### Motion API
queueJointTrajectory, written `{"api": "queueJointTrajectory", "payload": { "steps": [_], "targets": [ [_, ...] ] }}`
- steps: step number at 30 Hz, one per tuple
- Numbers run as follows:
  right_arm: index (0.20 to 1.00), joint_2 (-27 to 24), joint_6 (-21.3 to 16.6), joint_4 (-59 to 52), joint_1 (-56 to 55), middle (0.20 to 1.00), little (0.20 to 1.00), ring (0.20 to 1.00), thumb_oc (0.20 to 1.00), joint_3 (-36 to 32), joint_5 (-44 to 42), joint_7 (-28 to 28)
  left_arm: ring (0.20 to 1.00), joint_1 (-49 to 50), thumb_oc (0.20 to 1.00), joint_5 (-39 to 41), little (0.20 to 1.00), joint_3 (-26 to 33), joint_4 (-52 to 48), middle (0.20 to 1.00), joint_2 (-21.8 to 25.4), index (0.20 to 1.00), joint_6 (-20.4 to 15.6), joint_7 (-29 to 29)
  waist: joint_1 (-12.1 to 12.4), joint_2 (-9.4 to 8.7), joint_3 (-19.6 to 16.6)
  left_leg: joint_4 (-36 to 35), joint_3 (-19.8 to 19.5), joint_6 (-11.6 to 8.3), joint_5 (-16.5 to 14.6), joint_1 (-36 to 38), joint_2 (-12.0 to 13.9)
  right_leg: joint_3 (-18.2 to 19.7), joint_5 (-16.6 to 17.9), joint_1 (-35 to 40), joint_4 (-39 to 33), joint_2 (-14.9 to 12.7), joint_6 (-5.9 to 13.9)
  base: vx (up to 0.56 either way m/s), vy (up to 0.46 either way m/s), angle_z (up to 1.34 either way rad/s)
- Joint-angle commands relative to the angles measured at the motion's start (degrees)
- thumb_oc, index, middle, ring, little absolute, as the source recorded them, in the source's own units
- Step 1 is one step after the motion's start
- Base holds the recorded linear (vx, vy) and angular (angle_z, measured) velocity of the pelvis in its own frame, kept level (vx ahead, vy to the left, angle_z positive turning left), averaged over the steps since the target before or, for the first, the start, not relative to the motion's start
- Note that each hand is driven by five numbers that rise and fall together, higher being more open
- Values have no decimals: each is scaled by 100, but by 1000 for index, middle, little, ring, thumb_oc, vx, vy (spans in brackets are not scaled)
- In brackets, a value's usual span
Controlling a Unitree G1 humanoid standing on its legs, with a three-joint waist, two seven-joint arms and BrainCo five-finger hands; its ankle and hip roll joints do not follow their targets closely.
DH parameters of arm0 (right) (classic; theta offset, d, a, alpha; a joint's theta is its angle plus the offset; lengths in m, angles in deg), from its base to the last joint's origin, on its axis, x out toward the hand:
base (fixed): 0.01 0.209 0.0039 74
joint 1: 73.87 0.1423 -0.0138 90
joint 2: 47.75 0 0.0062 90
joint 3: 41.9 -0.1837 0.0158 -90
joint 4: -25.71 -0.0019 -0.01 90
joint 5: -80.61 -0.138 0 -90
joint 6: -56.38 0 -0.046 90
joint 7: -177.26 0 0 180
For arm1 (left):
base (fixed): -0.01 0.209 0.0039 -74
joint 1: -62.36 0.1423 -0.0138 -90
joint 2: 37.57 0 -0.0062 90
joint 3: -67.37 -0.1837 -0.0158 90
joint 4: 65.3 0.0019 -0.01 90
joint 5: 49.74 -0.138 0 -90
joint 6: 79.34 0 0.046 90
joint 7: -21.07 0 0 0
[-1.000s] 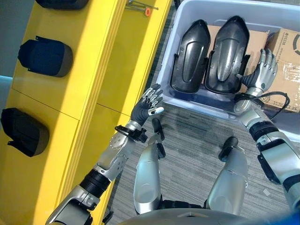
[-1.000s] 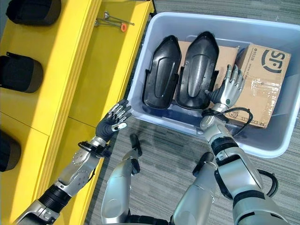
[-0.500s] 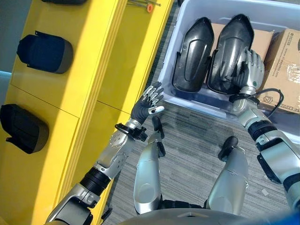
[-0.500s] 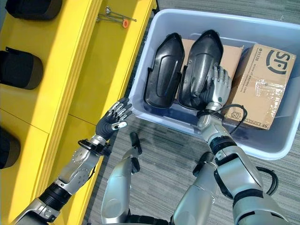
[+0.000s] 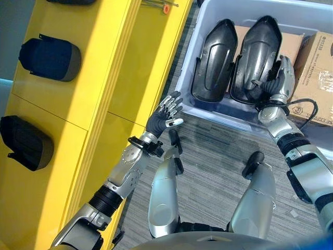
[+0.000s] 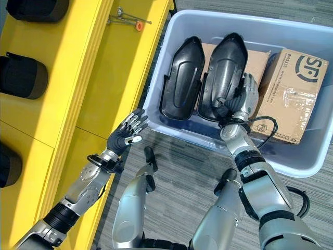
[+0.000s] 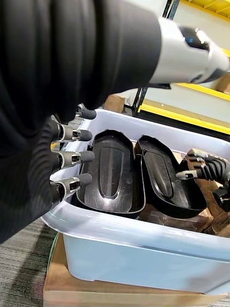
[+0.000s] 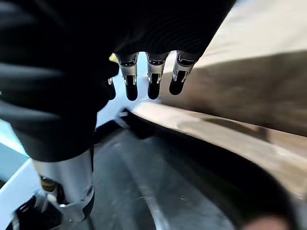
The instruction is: Move parts from the plastic box to the shelf.
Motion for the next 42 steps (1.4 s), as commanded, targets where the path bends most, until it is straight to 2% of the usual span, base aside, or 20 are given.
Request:
{"api": "queueJointTrajectory", "payload": {
  "steps": [1, 4, 5, 11, 14, 17, 21, 24, 34, 38, 42],
  "targets": [
    [1000, 5, -324, -61, 233, 1000, 1000, 1000, 1000, -267, -298, -23, 1000, -227, 1000, -120, 1000, 135, -272, 1000, 17, 1000, -162, 0, 91, 101, 94, 812, 47, -43, -1189, 3, 92, -54, 93, -123, 10, 287, -210, 12, 20, -4],
    [1000, 103, -458, 10, 225, 1000, 1000, 1000, 1000, -372, -318, -328, 1000, -269, 1000, -482, 1000, 108, -263, 1000, -11, 1000, -205, 115, 73, 151, 94, 798, 80, -37, -1191, -3, 77, -29, 80, -171, 30, 276, -224, 8, 13, -4],
    [1000, 99, -388, -40, 267, 1000, 1000, 1000, 1000, -299, -329, -528, 1000, -310, 1000, -591, 1000, 69, -296, 1000, -11, 1000, -168, 112, 68, 166, 94, 801, 80, -47, -1184, -27, 76, -10, 58, -216, 72, 271, -236, 15, 16, -7],
    [1000, 84, -265, -30, 228, 1000, 1000, 1000, 1000, -215, -300, -759, 1000, -303, 1000, -591, 1000, 55, -348, 1000, -7, 1000, -99, 167, 43, 214, 94, 836, 108, -32, -1208, -31, 62, 36, 10, -270, 152, 247, -260, 6, 4, 0],
    [1000, 80, -102, 68, 270, 1000, 1000, 1000, 1000, 0, -165, -1125, 1000, -338, 1000, -637, 1000, 37, -308, 1000, -3, 1000, -105, 128, 55, 237, 94, 893, 98, -27, -1211, -112, 74, 64, 8, -365, 220, 227, -274, 0, 0, 0],
    [1000, 20, 3, 210, 373, 1000, 1000, 1000, 1000, 102, -315, -1206, 1000, -346, 1000, -632, 1000, 3, -305, 1000, 8, 1000, -62, 68, 77, 272, 94, 915, 81, -37, -1202, -198, 70, 81, 0, -458, 269, 211, -286, 8, 0, 1],
    [1000, 56, 164, 344, 460, 1000, 1000, 1000, 1000, 8, -798, -769, 1000, -374, 1000, -630, 1000, -56, -304, 1000, -18, 1000, -73, 149, 80, 306, 94, 945, 79, -39, -1206, -300, 59, 114, -8, -580, 327, 204, -292, 9, 4, 0],
    [1000, 109, 130, 420, 465, 1000, 1000, 1000, 1000, -148, -856, -692, 1000, -378, 1000, -639, 1000, -92, -296, 1000, -45, 1000, -100, 191, 74, 319, 94, 954, 87, -29, -1225, -320, 48, 118, -13, -604, 332, 207, -293, 0, 0, 0],
    [1000, 280, 119, 482, 427, 1000, 1000, 1000, 1000, -458, -1867, -817, 1000, -424, 1000, -631, 1000, -197, -312, 1000, -137, 1000, -48, 312, 39, 354, 94, 1018, 117, -35, -1260, -394, 48, 174, -47, -716, 414, 187, -308, 9, 3, -1],
    [1000, 369, 308, 543, 421, 1000, 1000, 1000, 1000, -536, -2179, -946, 1000, -441, 1000, -682, 1000, -237, -339, 1000, -162, 1000, -15, 345, 22, 372, 94, 1039, 134, -30, -1270, -429, 47, 203, -15, -792, 401, 192, -308, 7, 2, -1],
    [1000, 397, 570, 640, 463, 1000, 1000, 1000, 1000, -504, -2080, -1172, 1000, -468, 1000, -694, 1000, -250, -342, 1000, -185, 1000, 3, 347, 20, 391, 94, 1011, 150, -29, -1260, -425, 30, 221, 20, -812, 363, 191, -303, 0, 0, 0]
  ]
}}
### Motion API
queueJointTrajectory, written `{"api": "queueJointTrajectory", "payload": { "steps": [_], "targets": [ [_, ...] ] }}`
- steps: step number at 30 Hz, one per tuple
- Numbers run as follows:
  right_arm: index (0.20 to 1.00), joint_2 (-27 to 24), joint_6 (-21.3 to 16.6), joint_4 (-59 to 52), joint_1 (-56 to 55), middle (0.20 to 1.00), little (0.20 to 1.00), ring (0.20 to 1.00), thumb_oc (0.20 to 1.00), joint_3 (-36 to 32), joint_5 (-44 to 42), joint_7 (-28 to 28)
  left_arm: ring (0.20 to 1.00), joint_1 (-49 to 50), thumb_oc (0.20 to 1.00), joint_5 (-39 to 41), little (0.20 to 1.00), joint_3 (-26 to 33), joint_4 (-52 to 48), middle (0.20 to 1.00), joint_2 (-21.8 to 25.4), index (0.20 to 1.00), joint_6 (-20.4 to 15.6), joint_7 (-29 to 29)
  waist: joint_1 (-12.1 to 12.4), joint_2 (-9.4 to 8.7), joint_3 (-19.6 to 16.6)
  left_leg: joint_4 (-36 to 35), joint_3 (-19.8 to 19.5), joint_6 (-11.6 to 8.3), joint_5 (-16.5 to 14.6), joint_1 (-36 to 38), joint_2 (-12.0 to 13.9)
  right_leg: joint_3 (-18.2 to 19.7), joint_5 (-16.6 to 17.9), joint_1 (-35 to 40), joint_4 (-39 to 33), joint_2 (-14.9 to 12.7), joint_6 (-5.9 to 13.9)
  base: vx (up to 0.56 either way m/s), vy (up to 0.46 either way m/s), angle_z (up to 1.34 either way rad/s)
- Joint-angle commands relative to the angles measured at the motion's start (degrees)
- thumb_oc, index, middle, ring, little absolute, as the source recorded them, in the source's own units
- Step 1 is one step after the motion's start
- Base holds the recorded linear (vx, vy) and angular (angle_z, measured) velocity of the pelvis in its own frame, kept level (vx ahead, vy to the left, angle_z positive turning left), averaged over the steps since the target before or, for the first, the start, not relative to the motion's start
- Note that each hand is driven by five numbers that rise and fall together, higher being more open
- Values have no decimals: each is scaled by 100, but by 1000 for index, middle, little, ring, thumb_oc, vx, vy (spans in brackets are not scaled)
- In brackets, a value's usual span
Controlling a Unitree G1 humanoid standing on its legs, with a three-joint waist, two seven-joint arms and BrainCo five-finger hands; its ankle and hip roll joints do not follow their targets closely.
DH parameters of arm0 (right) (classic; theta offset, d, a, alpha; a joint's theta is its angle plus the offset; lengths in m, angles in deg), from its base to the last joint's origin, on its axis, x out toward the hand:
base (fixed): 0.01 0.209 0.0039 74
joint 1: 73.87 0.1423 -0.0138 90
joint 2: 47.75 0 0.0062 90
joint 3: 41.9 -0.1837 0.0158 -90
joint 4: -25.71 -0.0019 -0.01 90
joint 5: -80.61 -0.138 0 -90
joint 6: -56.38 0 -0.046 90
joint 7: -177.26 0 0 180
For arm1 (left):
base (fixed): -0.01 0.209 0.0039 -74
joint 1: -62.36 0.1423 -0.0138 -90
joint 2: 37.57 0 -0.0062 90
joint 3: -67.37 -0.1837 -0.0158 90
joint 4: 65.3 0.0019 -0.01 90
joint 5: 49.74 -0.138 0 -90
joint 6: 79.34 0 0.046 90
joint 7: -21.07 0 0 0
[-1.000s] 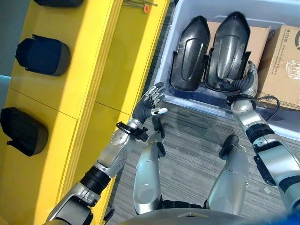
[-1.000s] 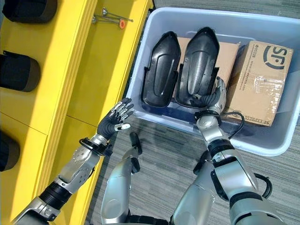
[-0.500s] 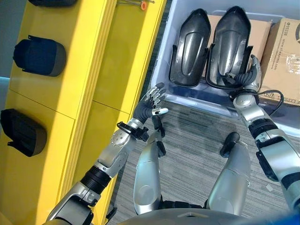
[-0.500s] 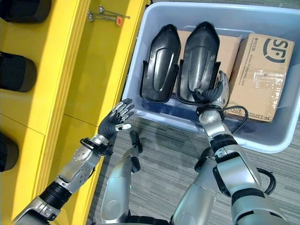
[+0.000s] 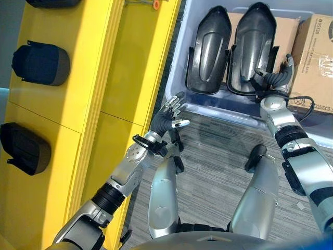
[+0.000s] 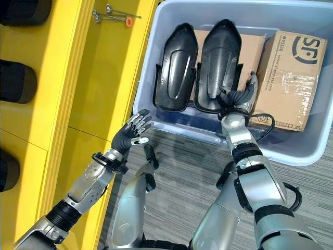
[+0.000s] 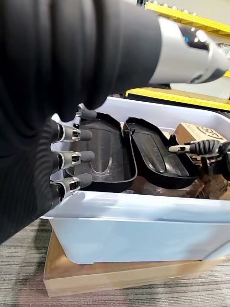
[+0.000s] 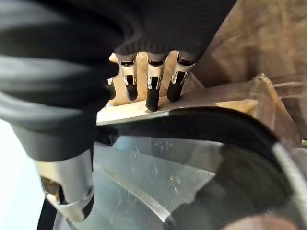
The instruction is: Move parts from the plastic box to the shelf.
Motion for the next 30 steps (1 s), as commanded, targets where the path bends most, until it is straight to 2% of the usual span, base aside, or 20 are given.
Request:
{"api": "queueJointTrajectory", "payload": {
  "steps": [1, 3, 5, 9, 10, 13, 17, 19, 21, 30],
  "targets": [
    [1000, 183, 677, 614, -23, 1000, 1000, 1000, 1000, 25, -494, -553, 1000, -263, 1000, -227, 1000, 58, -330, 1000, -167, 1000, -110, -3, 179, 292, 165, 1003, 47, -18, -1301, -72, 43, -47, 243, -49, -213, 271, -139, 0, 0, 0],
    [1000, 167, 804, 676, -10, 1000, 1000, 1000, 1000, 47, -606, -621, 1000, -276, 1000, -164, 1000, 41, -331, 1000, -157, 1000, -87, -9, 184, 297, 165, 1035, 35, -10, -1318, -96, 43, -39, 247, -67, -208, 253, -130, 0, 0, 0],
    [1000, 130, 1140, 906, 80, 1000, 1000, 1000, 1000, 86, -439, -753, 1000, -293, 1000, -148, 1000, 28, -348, 1000, -154, 1000, -9, -14, 212, 305, 165, 1047, 50, -3, -1323, -123, 42, -49, 297, -75, -267, 230, -107, 17, 15, 0],
    [1000, 115, 1345, 1018, 215, 1000, 1000, 1000, 1000, 253, -219, -912, 1000, -323, 1000, -97, 1000, -9, -343, 1000, -137, 1000, 33, -16, 262, 304, 165, 1092, 24, 4, -1327, -205, 53, -69, 314, -114, -245, 194, -97, 9, 3, 0],
    [1000, 106, 1541, 1068, 303, 1000, 1000, 1000, 1000, 345, -128, -922, 1000, -343, 1000, -119, 1000, -30, -313, 1000, -121, 1000, 20, -24, 299, 286, 165, 1154, -1, 9, -1341, -279, 59, -86, 339, -141, -239, 169, -80, 43, 6, 0],
    [1000, 111, 1741, 1144, 363, 1000, 1000, 1000, 1000, 414, -318, -1017, 1000, -390, 1000, -97, 1000, -46, -292, 1000, -102, 1000, 36, 25, 341, 240, 165, 1213, -42, 6, -1342, -397, 80, -115, 377, -180, -248, 150, -56, 32, 6, 3],
    [1000, 102, 2125, 1260, 451, 1000, 1000, 1000, 1000, 515, 132, -1008, 1000, -438, 1000, -71, 1000, -78, -208, 1000, -70, 1000, 17, 50, 411, 194, 165, 1304, -98, 8, -1366, -548, 91, -160, 432, -224, -262, 114, -15, 33, 25, 5],
    [1000, 46, 2293, 1301, 442, 1000, 1000, 1000, 1000, 690, 948, -1074, 1000, -446, 1000, -56, 1000, -102, -170, 1000, -49, 1000, -22, 72, 440, 165, 165, 1374, -116, 26, -1378, -660, 123, -176, 468, -281, -240, 73, 14, 26, 38, 7],
    [1000, 43, 2550, 1279, 501, 1000, 1000, 1000, 1000, 853, 1237, -1063, 1000, -475, 1000, -22, 1000, -132, -121, 1000, -20, 1000, -64, 53, 481, 141, 165, 1414, -135, 41, -1391, -734, 118, -216, 504, -282, -274, 52, 35, 9, 17, 8],
    [1000, 300, 3135, 1361, 319, 1000, 1000, 1000, 1000, 1019, 1004, -661, 1000, -460, 1000, -67, 1000, -90, 31, 1000, -58, 1000, -232, 107, 617, 55, 165, 1438, -253, 90, -1374, -969, 79, -318, 627, -289, -402, 34, 113, 8, 44, 5]
  ]
}}
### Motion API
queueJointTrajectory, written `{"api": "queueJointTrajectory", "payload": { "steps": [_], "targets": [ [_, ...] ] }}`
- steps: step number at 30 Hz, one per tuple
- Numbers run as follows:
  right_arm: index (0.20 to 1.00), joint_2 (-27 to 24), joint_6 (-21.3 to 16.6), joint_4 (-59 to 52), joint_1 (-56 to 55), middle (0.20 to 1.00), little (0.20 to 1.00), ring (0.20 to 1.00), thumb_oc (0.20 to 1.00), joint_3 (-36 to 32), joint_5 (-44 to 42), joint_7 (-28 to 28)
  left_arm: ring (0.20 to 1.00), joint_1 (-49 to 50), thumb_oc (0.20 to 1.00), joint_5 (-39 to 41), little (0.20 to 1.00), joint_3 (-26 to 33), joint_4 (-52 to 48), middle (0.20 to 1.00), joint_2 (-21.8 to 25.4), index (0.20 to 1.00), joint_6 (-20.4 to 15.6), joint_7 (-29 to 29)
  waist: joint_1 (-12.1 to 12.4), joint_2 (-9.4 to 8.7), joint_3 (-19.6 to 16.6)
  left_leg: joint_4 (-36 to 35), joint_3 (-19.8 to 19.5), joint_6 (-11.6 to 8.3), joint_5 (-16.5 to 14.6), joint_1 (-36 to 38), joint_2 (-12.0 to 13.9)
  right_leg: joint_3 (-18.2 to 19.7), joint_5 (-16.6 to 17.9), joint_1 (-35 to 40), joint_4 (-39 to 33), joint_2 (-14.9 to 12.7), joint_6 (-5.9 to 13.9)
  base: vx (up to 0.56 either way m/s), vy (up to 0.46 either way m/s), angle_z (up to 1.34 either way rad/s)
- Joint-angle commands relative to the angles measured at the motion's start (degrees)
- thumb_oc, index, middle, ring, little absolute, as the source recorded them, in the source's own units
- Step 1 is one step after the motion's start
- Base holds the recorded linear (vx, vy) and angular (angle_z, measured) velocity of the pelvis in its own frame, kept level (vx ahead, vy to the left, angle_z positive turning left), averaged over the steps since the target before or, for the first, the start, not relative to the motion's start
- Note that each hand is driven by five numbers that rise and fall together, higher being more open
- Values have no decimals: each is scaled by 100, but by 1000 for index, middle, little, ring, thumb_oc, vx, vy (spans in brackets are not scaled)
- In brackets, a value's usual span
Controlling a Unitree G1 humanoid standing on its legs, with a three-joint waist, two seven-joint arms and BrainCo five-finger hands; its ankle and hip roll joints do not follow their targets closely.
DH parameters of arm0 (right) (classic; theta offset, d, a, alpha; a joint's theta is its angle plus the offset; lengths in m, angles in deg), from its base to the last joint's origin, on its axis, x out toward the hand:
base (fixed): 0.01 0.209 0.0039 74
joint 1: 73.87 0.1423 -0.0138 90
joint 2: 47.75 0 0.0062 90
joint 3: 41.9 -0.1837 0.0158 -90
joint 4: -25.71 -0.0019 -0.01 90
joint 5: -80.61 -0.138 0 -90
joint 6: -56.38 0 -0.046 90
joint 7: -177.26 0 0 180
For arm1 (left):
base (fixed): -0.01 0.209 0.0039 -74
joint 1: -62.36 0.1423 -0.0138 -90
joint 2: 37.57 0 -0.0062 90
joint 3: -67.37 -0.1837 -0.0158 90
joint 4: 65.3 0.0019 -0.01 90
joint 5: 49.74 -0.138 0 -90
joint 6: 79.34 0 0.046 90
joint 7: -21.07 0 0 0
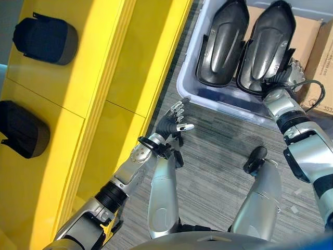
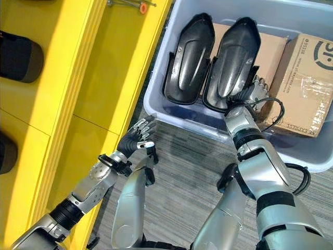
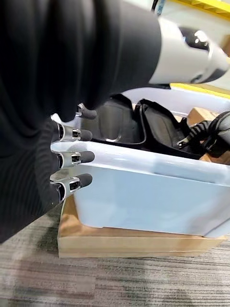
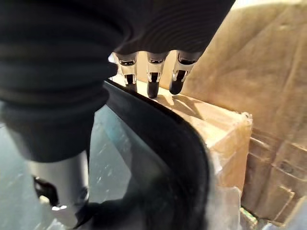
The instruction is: Move parts from the plastic box to the shelf.
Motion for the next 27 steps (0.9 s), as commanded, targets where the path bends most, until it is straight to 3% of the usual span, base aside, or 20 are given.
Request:
{"api": "queueJointTrajectory", "payload": {
  "steps": [1, 5, 10, 11, 15, 17, 19, 21, 27],
  "targets": [
    [1000, 511, 584, 399, -601, 1000, 1000, 1000, 1000, -216, -431, -484, 1000, -315, 1000, -90, 1000, 178, -361, 1000, -67, 1000, -417, 68, 252, 163, 414, 845, 122, 7, -1229, -80, 10, 11, 477, -115, -175, 42, 114, 7, 86, 7],
    [1000, 626, 779, 418, -749, 1000, 1000, 1000, 1000, -246, -615, -170, 1000, -291, 1000, -91, 1000, 203, -296, 1000, -125, 1000, -520, 90, 295, 158, 414, 836, 89, 18, -1200, -223, -17, -17, 529, -187, -205, 23, 138, -1, 73, 2],
    [1000, 832, 635, 412, -991, 1000, 1000, 1000, 1000, -377, -1166, 230, 1000, -292, 1000, -169, 1000, 209, -265, 1000, -216, 1000, -588, 210, 351, 174, 414, 762, 60, 45, -1138, -434, -104, -38, 593, -311, -240, 10, 142, -9, 71, 4],
    [200, 889, 611, 412, -1049, 200, 200, 200, 200, -427, -1257, 262, 1000, -288, 1000, -194, 1000, 207, -237, 1000, -241, 1000, -623, 229, 375, 181, 414, 758, 39, 54, -1130, -507, -132, -47, 606, -352, -235, 2, 138, -18, 50, 7],
    [200, 923, 408, 444, -1159, 200, 200, 200, 200, -441, -1348, 384, 1000, -286, 1000, -269, 1000, 189, -186, 1000, -301, 1000, -687, 233, 407, 189, 414, 763, 3, 67, -1114, -619, -176, -60, 612, -410, -227, 3, 131, -14, 15, 5],
    [200, 936, -94, 459, -1154, 200, 200, 200, 200, -561, -1948, 778, 1000, -291, 1000, -295, 1000, 142, -174, 1000, -349, 1000, -727, 270, 427, 207, 414, 787, -31, 72, -1120, -670, -213, -56, 594, -434, -211, 15, 112, 0, 0, 0],
    [200, 937, -207, 452, -1173, 200, 200, 200, 200, -666, -2142, 936, 1000, -279, 1000, -249, 1000, 129, -149, 1000, -371, 1000, -760, 230, 426, 206, 414, 790, -45, 64, -1118, -675, -223, -62, 594, -423, -221, 26, 108, 0, 0, 0],
    [200, 898, -344, 450, -1326, 200, 200, 200, 200, -797, -1755, 985, 1000, -233, 1000, 12, 1000, 122, -125, 1000, -430, 1000, -814, 149, 396, 197, 414, 769, -36, 60, -1106, -672, -225, -67, 592, -420, -245, 47, 116, 0, 0, 0],
    [200, 901, -485, 382, -1920, 200, 200, 200, 200, -909, -1317, 1432, 1000, -147, 1000, -187, 1000, 115, -12, 1000, -499, 1000, -1169, 297, 246, 147, 414, 610, 87, 42, -1062, -497, -191, -51, 647, -303, -470, 141, 130, -8, -11, 0]
  ]
}}
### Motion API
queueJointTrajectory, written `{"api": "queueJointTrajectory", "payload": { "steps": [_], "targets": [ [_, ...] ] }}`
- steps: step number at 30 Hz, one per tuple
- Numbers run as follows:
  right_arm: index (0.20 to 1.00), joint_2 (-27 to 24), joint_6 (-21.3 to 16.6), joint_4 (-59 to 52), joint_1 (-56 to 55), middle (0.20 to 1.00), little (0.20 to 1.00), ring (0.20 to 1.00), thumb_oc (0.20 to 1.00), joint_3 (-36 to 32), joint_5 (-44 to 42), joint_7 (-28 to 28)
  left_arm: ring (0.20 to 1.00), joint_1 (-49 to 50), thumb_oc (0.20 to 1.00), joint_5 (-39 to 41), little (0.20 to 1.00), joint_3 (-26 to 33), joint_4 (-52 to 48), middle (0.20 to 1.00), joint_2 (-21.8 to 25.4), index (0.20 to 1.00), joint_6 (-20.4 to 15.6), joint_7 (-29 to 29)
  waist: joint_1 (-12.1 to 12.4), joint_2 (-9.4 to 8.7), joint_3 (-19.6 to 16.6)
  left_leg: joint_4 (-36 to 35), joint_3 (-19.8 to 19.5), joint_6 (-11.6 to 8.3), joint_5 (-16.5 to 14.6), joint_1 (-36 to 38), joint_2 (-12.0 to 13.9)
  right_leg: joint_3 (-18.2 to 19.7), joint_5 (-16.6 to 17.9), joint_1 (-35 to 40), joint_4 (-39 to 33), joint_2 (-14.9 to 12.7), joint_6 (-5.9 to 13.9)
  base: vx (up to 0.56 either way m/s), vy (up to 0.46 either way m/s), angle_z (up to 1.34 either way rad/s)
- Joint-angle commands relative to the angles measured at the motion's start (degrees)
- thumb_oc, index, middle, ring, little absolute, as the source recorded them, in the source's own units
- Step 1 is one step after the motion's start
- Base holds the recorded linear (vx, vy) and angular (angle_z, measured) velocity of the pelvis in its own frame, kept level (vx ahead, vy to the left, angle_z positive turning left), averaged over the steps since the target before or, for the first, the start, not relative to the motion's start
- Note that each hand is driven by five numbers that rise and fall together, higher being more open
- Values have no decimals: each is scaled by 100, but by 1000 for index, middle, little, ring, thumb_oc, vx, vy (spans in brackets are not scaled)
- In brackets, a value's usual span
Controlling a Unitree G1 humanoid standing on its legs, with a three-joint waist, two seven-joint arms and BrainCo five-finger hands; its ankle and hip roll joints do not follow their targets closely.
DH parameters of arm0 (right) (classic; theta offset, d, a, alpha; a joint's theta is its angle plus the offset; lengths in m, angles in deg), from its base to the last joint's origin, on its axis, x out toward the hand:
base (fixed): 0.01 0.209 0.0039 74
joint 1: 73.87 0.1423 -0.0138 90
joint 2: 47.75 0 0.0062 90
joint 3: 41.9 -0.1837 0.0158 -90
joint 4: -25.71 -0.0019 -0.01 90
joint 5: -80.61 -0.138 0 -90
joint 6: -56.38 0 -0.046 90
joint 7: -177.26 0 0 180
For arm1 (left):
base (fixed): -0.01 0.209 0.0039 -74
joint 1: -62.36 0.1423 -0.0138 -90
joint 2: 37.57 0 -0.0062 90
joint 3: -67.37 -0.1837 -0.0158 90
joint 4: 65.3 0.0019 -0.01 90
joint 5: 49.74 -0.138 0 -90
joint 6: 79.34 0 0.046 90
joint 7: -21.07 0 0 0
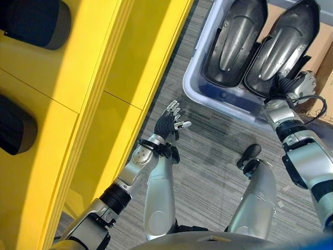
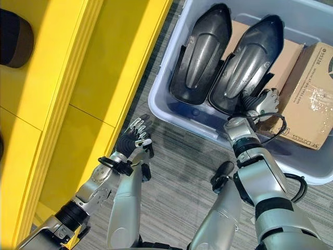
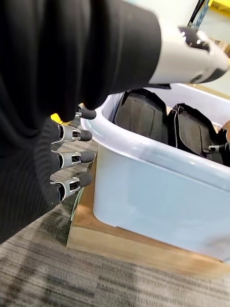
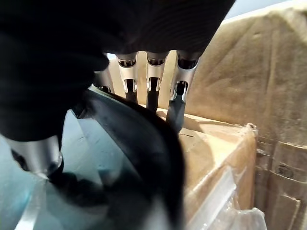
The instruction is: Move parts from the plastic box to the shelf.
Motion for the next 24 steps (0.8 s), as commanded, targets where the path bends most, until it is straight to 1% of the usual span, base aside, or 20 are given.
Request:
{"api": "queueJointTrajectory", "payload": {
  "steps": [1, 2, 5, 6, 8, 9, 10, 12, 13, 14, 15, 19, 21, 22, 23, 24],
  "targets": [
    [200, 787, 441, 367, -1435, 200, 200, 200, 200, -475, -486, -526, 1000, -192, 1000, -164, 1000, 79, -261, 1000, -147, 1000, -567, 41, 94, 425, 496, 528, 313, -14, -976, 100, -88, 135, 527, -69, -249, 154, 69, -35, -53, -1],
    [200, 754, 366, 311, -1652, 200, 200, 200, 200, -482, -438, -393, 1000, -148, 1000, -140, 1000, 80, -263, 1000, -88, 1000, -636, 15, 22, 407, 496, 517, 353, -11, -989, 189, -63, 165, 525, -24, -285, 187, 70, -33, -54, -2],
    [200, 709, 200, 259, -1894, 200, 200, 200, 200, -552, -452, -273, 1000, -45, 1000, -166, 1000, 94, -303, 1000, 0, 1000, -702, -9, -61, 372, 496, 496, 386, -10, -1015, 372, -30, 189, 511, 108, -353, 245, 76, -37, -89, -5],
    [200, 676, -70, 242, -2026, 200, 200, 200, 200, -634, -538, -247, 1000, 19, 1000, -155, 1000, 104, -341, 1000, 64, 1000, -762, -10, -131, 337, 496, 438, 431, -27, -1023, 572, 11, 193, 487, 266, -425, 292, 77, -42, -109, -13],
    [200, 676, -297, 220, -2102, 200, 200, 200, 200, -716, -415, -179, 1000, 87, 1000, -143, 1000, 130, -404, 1000, 116, 1000, -793, 12, -178, 318, 496, 364, 467, -42, -1012, 809, 43, 197, 463, 456, -468, 322, 72, -33, -95, -13],
    [200, 673, -330, 216, -2109, 200, 200, 200, 200, -722, -398, -156, 1000, 98, 1000, -122, 1000, 141, -415, 1000, 132, 1000, -785, 2, -184, 314, 496, 352, 471, -48, -1009, 858, 51, 194, 459, 501, -476, 324, 73, -26, -98, -11],
    [200, 672, -461, 195, -2126, 200, 200, 200, 200, -744, -281, -27, 1000, 146, 1000, -100, 1000, 194, -457, 1000, 184, 1000, -776, -46, -198, 300, 496, 292, 495, -61, -998, 1039, 72, 174, 452, 662, -521, 334, 75, -26, -104, -12],
    [200, 654, -728, 128, -2128, 200, 200, 200, 200, -790, -308, 128, 1000, 243, 1000, -105, 1000, 277, -524, 1000, 253, 1000, -757, -88, -222, 275, 496, 224, 526, -77, -989, 1331, 103, 137, 451, 918, -589, 346, 77, -19, -104, -7],
    [200, 640, -842, 98, -2118, 200, 200, 200, 200, -815, -339, 161, 1000, 277, 1000, -150, 1000, 314, -528, 1000, 272, 1000, -806, -78, -232, 261, 496, 206, 536, -82, -991, 1443, 114, 125, 451, 1019, -619, 355, 77, -8, -74, -9],
    [200, 622, -1016, 66, -2111, 200, 200, 200, 200, -844, -406, 180, 1000, 314, 1000, -157, 1000, 350, -546, 1000, 305, 1000, -845, -65, -242, 250, 496, 184, 547, -89, -992, 1548, 125, 118, 453, 1110, -651, 363, 78, -14, -94, -11],
    [200, 614, -1290, -13, -2077, 200, 200, 200, 200, -932, -659, 140, 1000, 366, 1000, -75, 1000, 424, -580, 1000, 365, 1000, -857, -122, -263, 222, 496, 130, 579, -90, -1001, 1792, 130, 99, 452, 1326, -724, 388, 75, -10, -86, -11],
    [200, 562, -1757, -193, -2068, 200, 200, 200, 200, -1161, -680, 112, 1000, 457, 1000, -105, 1000, 587, -652, 1000, 442, 1000, -813, -239, -313, 157, 496, 3, 614, -77, -1026, 2307, 111, 83, 406, 1792, -831, 455, 64, 4, -68, -6],
    [200, 534, -1856, -382, -2092, 200, 200, 200, 200, -1222, -653, 139, 1000, 511, 1000, -80, 1000, 651, -718, 1000, 487, 1000, -777, -244, -342, 120, 496, -64, 601, -75, -1029, 2572, 98, 78, 368, 2044, -867, 496, 43, 19, -64, -5],
    [200, 512, -1966, -536, -2114, 200, 200, 200, 200, -1257, -653, 167, 1000, 553, 1000, -93, 1000, 689, -763, 1000, 514, 1000, -836, -203, -363, 93, 496, -92, 593, -79, -1028, 2704, 103, 80, 348, 2174, -882, 517, 27, 44, -58, -7],
    [200, 484, -1990, -702, -2154, 200, 200, 200, 200, -1291, -681, 164, 1000, 582, 1000, -83, 1000, 724, -816, 1000, 539, 1000, -873, -140, -387, 62, 496, -123, 579, -81, -1029, 2862, 106, 86, 334, 2326, -908, 535, 15, 103, -83, -12],
    [200, 413, -2051, -1057, -2238, 200, 200, 200, 200, -1476, -693, 72, 1000, 677, 1000, 42, 1000, 884, -980, 1000, 559, 1000, -801, -168, -434, 22, 496, -197, 549, -89, -1026, 3187, 99, 112, 296, 2671, -998, 608, -22, 112, -66, -15]
  ]
}}
